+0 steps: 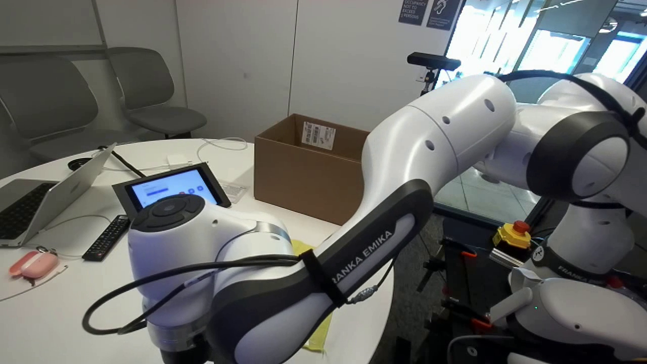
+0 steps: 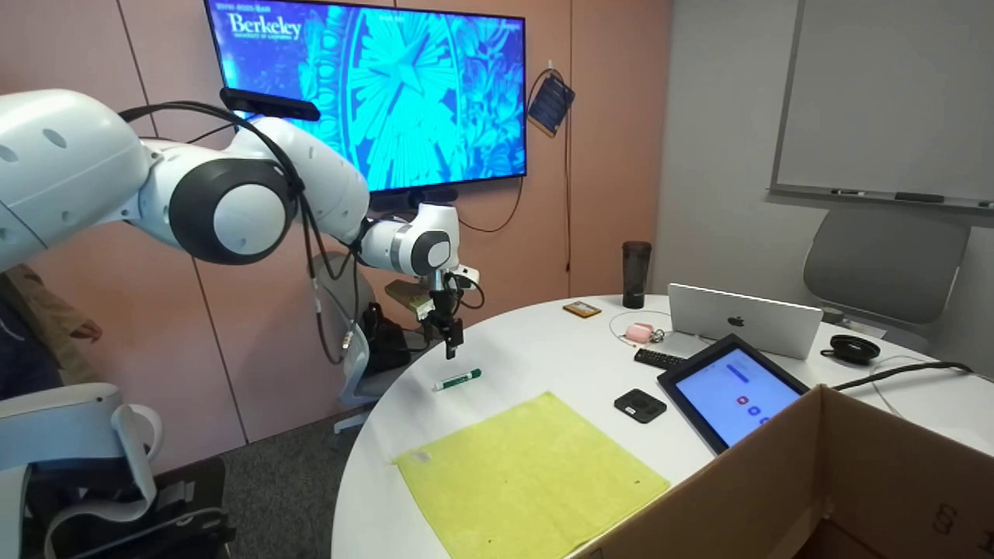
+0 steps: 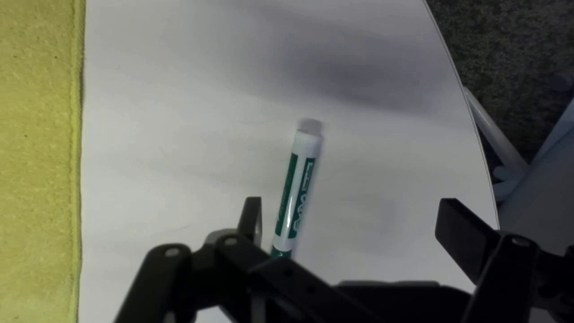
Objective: Put the marker on the green towel, then wrap the marker in the towel and put it in the box
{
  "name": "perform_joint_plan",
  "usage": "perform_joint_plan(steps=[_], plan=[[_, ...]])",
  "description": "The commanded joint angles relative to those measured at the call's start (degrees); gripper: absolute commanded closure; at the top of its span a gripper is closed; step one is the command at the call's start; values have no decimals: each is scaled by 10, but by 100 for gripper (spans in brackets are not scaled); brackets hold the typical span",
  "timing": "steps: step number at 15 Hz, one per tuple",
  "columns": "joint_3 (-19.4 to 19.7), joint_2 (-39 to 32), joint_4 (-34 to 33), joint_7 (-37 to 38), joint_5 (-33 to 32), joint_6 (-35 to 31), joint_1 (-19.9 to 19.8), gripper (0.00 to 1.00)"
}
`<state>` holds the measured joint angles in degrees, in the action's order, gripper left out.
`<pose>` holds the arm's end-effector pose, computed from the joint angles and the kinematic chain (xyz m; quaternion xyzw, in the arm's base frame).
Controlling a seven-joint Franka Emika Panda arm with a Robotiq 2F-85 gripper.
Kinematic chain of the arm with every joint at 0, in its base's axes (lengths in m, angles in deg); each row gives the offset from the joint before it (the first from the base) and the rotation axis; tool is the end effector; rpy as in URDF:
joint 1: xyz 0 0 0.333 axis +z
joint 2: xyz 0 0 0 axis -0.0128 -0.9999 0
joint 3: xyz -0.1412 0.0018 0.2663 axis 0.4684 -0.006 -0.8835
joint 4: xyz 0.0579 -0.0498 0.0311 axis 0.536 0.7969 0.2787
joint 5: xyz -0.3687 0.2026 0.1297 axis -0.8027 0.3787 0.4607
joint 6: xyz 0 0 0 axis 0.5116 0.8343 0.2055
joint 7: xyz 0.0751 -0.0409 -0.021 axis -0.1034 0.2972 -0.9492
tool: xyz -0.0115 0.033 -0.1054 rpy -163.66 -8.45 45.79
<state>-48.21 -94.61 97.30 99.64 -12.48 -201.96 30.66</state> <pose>0.6346 0.4877 0.0902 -0.9890 -0.1421 0.0108 0.0395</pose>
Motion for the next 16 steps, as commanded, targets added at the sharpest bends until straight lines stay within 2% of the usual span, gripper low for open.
perform_joint_plan(steps=[1, 8, 14, 16], plan=[[-5, 45, 92, 13, 6, -71, -15, 0], [9, 21, 105, 56, -1, -176, 1, 0], [60, -12, 77, 115, -15, -168, 37, 0], [95, -25, 60, 120, 7, -157, 61, 0]])
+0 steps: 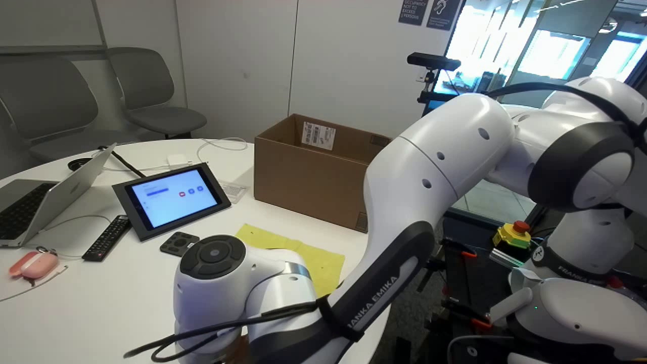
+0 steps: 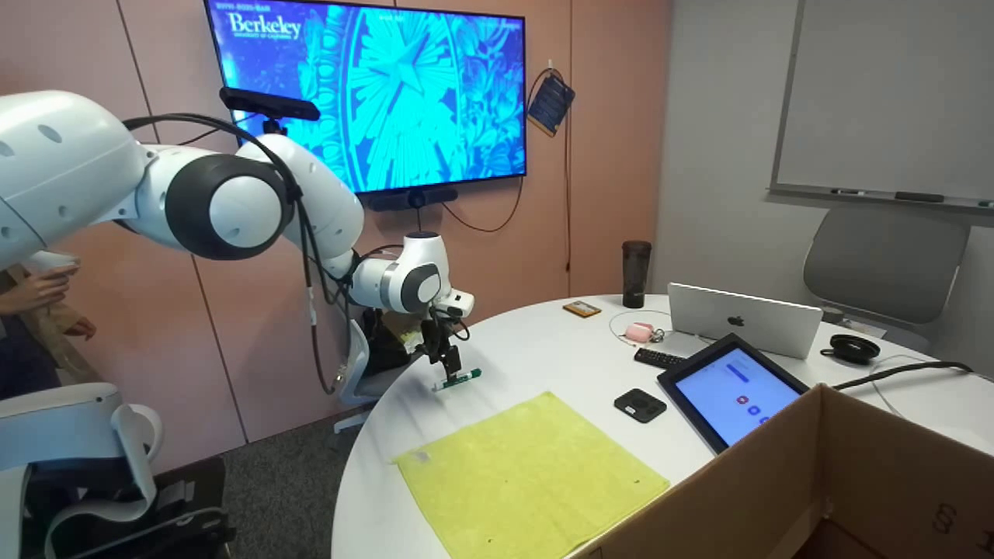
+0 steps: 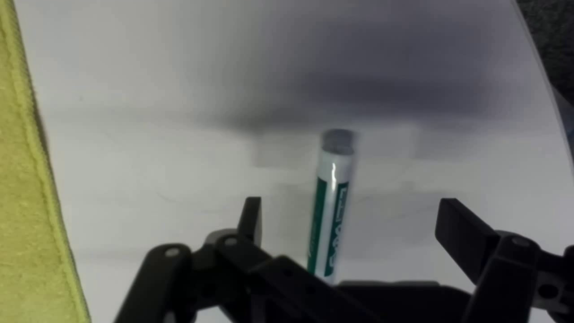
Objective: Put the marker on the green towel, then wrap the marker in the towel and put it in the box
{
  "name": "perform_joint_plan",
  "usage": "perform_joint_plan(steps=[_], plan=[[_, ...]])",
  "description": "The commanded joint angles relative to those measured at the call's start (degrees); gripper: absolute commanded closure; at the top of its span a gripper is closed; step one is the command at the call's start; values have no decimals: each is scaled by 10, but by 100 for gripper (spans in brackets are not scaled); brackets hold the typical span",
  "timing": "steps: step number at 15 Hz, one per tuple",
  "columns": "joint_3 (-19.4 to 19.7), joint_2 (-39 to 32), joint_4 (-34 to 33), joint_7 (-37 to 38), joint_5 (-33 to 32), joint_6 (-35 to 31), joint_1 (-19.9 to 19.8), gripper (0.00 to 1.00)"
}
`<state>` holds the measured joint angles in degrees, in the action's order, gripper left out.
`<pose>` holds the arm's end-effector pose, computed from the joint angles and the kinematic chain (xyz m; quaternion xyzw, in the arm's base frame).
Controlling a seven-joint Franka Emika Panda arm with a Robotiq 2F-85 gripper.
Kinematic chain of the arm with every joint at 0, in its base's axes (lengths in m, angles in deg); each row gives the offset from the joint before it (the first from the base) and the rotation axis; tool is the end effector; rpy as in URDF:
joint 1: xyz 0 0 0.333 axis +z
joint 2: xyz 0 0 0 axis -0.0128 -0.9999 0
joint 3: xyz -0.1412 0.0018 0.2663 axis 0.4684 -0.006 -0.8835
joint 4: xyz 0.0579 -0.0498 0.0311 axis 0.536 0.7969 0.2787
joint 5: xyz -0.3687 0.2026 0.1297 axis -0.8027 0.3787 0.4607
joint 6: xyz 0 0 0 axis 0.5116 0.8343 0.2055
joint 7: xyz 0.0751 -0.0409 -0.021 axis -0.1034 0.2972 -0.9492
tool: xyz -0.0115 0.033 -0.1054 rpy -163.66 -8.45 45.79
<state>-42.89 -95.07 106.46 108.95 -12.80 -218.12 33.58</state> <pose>0.6129 0.4731 0.0280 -0.9949 -0.0783 -0.0490 0.0393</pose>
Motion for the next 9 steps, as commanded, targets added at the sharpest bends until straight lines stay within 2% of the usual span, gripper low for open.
perform_joint_plan(steps=[1, 9], plan=[[53, -27, -38, 33, 9, 8, 40, 0], [89, -68, -90, 72, 8, 29, 70, 0]])
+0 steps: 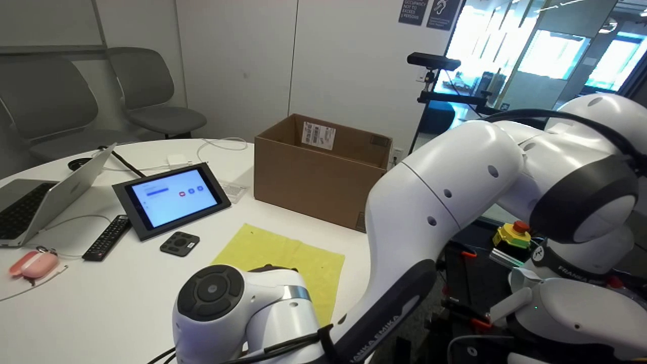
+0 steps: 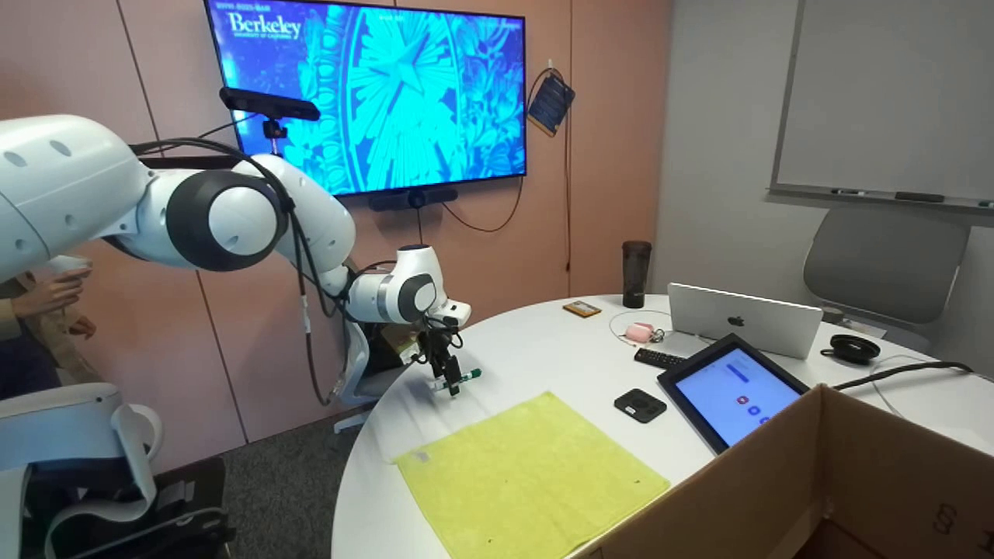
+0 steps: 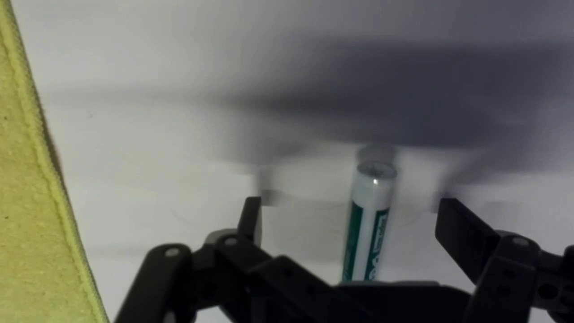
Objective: Put the marker on the green towel, then wrap the marker in the towel and put it in the box
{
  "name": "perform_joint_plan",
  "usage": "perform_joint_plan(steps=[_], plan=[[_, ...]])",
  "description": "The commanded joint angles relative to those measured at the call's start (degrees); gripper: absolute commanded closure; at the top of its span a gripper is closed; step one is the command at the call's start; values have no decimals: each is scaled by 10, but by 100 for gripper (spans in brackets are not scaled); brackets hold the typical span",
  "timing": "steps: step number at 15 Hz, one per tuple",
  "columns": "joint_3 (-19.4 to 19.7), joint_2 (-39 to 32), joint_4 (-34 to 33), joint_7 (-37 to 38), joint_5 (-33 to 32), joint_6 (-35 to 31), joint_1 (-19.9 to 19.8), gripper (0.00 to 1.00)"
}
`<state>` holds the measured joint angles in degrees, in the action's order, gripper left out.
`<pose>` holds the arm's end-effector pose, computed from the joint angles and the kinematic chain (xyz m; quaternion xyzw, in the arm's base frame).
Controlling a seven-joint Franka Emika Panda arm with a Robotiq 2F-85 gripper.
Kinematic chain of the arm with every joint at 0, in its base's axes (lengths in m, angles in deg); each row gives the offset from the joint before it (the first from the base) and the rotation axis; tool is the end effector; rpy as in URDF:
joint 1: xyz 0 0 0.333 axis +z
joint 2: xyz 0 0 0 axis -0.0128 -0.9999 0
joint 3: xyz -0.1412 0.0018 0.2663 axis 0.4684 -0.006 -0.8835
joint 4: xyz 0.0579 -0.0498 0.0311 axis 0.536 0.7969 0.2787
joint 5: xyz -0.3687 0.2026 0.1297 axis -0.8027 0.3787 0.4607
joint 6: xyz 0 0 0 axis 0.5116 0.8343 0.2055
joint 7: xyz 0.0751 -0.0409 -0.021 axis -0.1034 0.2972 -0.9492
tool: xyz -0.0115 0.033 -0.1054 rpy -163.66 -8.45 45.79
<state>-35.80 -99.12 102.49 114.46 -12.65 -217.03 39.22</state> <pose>0.6093 0.4752 0.0002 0.9958 0.0580 0.0695 0.0105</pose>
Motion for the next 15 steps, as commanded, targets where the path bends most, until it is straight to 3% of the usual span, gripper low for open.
perform_joint_plan(steps=[1, 11, 13, 15], plan=[[19, -30, -58, 18, 7, 21, 13, 0], [43, -95, -163, 54, -1, 81, 16, 0], [41, -102, -181, 55, -1, 99, 14, 26], [39, -101, -183, 57, -2, 104, 14, 42]])
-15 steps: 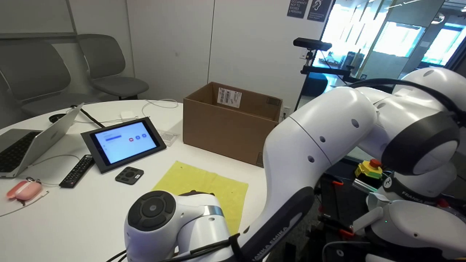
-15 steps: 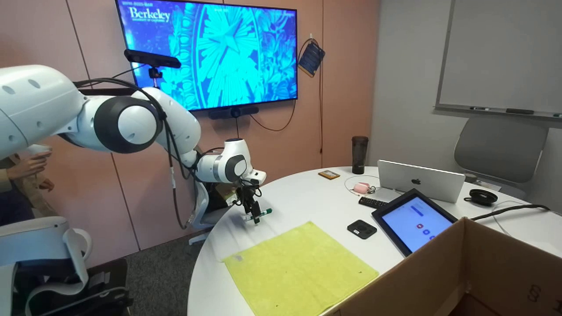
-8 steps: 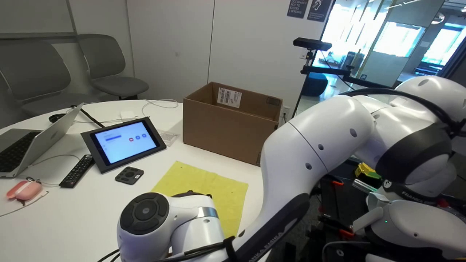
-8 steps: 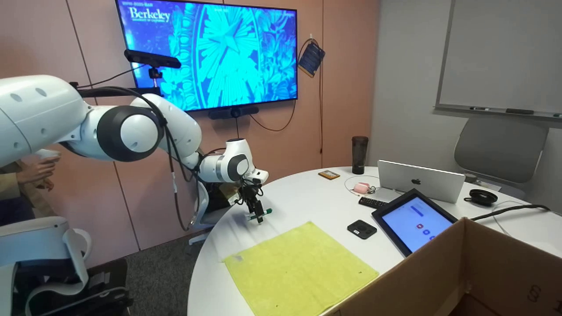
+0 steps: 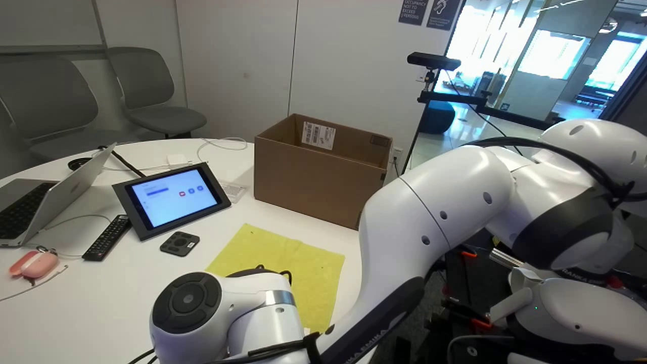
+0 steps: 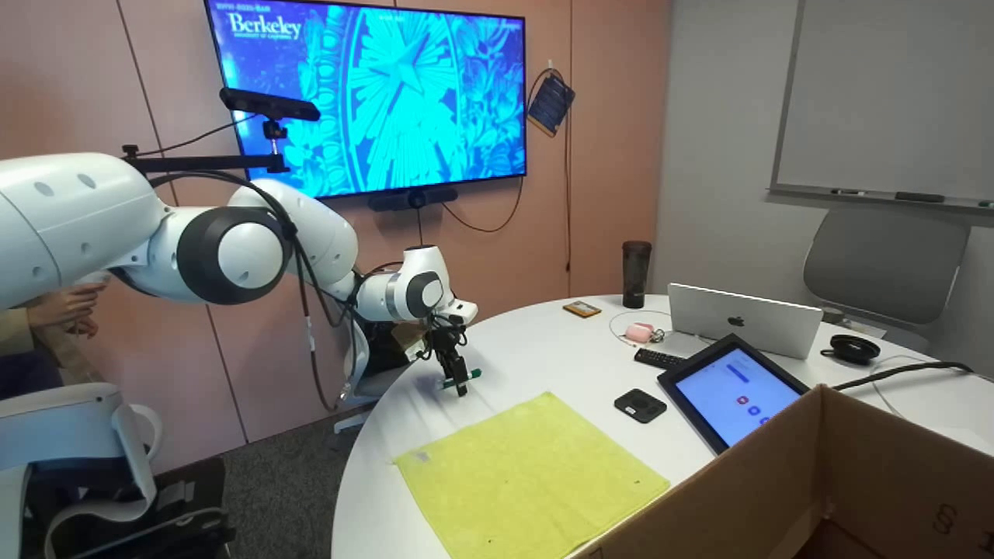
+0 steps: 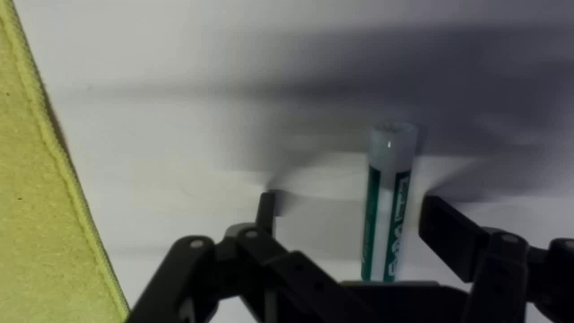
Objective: Put the marker on the green towel, then wrap the marker in the towel and put it in the box
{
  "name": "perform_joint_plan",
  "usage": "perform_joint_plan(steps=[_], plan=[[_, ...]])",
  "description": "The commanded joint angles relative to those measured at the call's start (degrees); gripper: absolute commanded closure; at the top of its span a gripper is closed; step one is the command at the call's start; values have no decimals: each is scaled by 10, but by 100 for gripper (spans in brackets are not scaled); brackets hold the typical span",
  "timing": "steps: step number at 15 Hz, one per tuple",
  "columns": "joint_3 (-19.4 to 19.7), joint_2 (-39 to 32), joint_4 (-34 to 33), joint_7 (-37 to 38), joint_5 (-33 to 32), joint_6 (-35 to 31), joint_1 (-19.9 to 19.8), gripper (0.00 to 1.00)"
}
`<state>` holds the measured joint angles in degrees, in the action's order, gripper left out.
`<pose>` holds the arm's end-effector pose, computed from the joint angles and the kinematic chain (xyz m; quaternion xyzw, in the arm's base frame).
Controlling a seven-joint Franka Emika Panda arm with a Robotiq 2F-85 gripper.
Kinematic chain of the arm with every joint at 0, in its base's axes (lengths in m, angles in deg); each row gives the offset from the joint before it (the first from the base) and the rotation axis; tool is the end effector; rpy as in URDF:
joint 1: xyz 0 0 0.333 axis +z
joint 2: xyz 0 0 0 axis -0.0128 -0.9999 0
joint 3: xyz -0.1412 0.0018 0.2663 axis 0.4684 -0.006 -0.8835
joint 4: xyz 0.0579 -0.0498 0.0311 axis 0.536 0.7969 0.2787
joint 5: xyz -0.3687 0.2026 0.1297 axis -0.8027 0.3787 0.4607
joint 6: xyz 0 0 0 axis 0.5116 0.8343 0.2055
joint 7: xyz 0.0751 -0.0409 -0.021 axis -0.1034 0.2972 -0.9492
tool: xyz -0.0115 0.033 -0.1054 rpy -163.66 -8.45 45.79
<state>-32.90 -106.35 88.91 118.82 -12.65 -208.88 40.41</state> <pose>0.6331 0.4816 0.0005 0.9959 0.0208 0.0773 0.0417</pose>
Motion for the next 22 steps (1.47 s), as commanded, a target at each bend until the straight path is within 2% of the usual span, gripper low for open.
perform_joint_plan(steps=[1, 4, 6, 14, 22], plan=[[9, -29, -51, 13, -1, 27, 1, 52], [8, -28, -57, 8, -2, 37, 0, 76], [7, -24, -58, 2, -4, 41, 0, 85], [8, -6, -46, -7, -9, 54, -2, 87], [7, 83, 45, -20, -1, 36, -42, 87]])
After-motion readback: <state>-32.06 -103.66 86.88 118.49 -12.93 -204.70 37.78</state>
